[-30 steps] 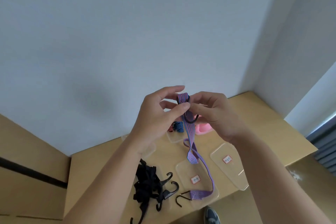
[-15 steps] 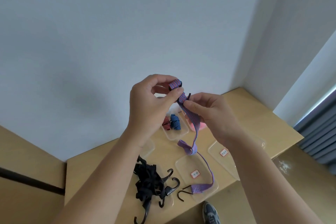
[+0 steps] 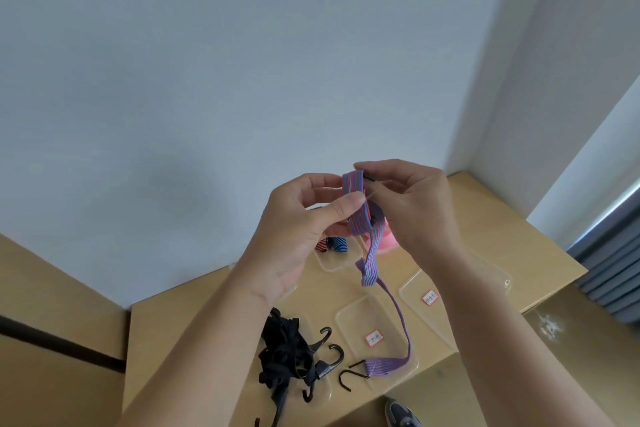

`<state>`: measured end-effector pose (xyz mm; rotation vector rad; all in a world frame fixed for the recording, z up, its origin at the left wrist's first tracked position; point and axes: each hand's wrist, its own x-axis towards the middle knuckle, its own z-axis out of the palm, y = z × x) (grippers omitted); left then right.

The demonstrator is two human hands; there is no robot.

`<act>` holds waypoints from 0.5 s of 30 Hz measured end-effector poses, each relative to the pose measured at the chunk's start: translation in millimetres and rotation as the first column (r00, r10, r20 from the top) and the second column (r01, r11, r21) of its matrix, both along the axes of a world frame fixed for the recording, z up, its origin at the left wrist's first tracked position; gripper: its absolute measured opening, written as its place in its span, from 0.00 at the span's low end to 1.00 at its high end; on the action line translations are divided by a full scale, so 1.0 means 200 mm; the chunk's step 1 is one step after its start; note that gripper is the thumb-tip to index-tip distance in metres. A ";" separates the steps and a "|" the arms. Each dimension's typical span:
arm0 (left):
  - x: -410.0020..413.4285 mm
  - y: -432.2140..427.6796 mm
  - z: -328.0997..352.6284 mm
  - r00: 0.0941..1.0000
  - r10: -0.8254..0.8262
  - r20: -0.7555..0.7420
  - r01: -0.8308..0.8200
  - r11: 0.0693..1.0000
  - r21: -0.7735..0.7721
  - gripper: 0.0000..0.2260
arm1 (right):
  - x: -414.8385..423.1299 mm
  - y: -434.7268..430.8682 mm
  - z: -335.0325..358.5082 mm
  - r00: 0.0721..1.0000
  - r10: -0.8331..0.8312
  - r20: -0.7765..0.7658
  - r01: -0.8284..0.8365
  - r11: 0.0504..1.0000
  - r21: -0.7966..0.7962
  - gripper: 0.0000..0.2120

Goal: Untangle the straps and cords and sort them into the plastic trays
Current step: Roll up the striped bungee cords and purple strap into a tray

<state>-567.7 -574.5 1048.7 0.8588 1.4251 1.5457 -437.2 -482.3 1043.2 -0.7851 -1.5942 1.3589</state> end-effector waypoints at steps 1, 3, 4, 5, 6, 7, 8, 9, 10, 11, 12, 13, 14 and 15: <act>0.00 0.01 0.02 1.000 -0.005 -0.006 0.005 1.000 -0.002 0.19 | 0.01 0.02 0.01 1.000 0.010 0.011 -0.010 1.000 0.013 0.08; 0.00 0.04 0.04 0.999 -0.025 -0.039 0.025 1.000 0.002 0.20 | 0.02 0.06 0.03 0.997 0.047 0.055 -0.049 0.998 0.046 0.08; 0.00 0.05 0.04 0.996 -0.046 -0.070 0.047 0.999 0.009 0.20 | 0.02 0.08 0.04 0.995 0.075 0.071 -0.079 0.995 0.057 0.08; 0.00 0.07 0.05 0.993 -0.059 -0.100 0.061 0.998 0.015 0.18 | 0.03 0.10 0.05 0.991 0.110 0.079 -0.115 0.991 0.064 0.08; 0.01 0.09 0.05 0.991 -0.055 -0.118 0.059 0.998 0.026 0.17 | 0.05 0.12 0.07 0.985 0.152 0.078 -0.157 0.985 0.065 0.08; 0.02 0.11 0.06 0.993 -0.034 -0.116 0.038 0.999 0.034 0.16 | 0.06 0.15 0.08 0.977 0.205 0.066 -0.209 0.976 0.055 0.09; 0.03 0.12 0.07 0.995 -0.009 -0.100 0.013 0.999 0.042 0.15 | 0.08 0.17 0.08 0.964 0.261 0.045 -0.262 0.965 0.024 0.09; 0.04 0.14 0.07 0.997 0.010 -0.080 -0.006 0.999 0.048 0.15 | 0.10 0.20 0.08 0.949 0.315 0.016 -0.315 0.949 -0.023 0.10; 0.05 0.16 0.07 0.998 0.025 -0.059 -0.022 0.998 0.054 0.14 | 0.11 0.23 0.08 0.932 0.363 -0.014 -0.363 0.929 -0.072 0.10; 0.07 0.18 0.08 0.999 0.041 -0.035 -0.039 0.998 0.053 0.13 | 0.13 0.25 0.08 0.912 0.409 -0.030 -0.409 0.906 -0.111 0.10; 0.08 0.20 0.08 0.998 0.061 -0.012 -0.060 0.997 0.053 0.12 | 0.15 0.27 0.08 0.890 0.456 -0.027 -0.455 0.880 -0.134 0.10; 0.09 0.21 0.08 0.996 0.085 0.012 -0.085 0.995 0.050 0.11 | 0.17 0.29 0.08 0.863 0.506 -0.005 -0.501 0.853 -0.148 0.10; 0.10 0.23 0.09 0.994 0.106 0.027 -0.108 0.993 0.051 0.11 | 0.18 0.31 0.07 0.833 0.553 0.019 -0.543 0.824 -0.162 0.10; 0.11 0.25 0.08 0.991 0.125 0.037 -0.127 0.990 0.054 0.10 | 0.20 0.32 0.07 0.808 0.587 0.038 -0.573 0.800 -0.178 0.09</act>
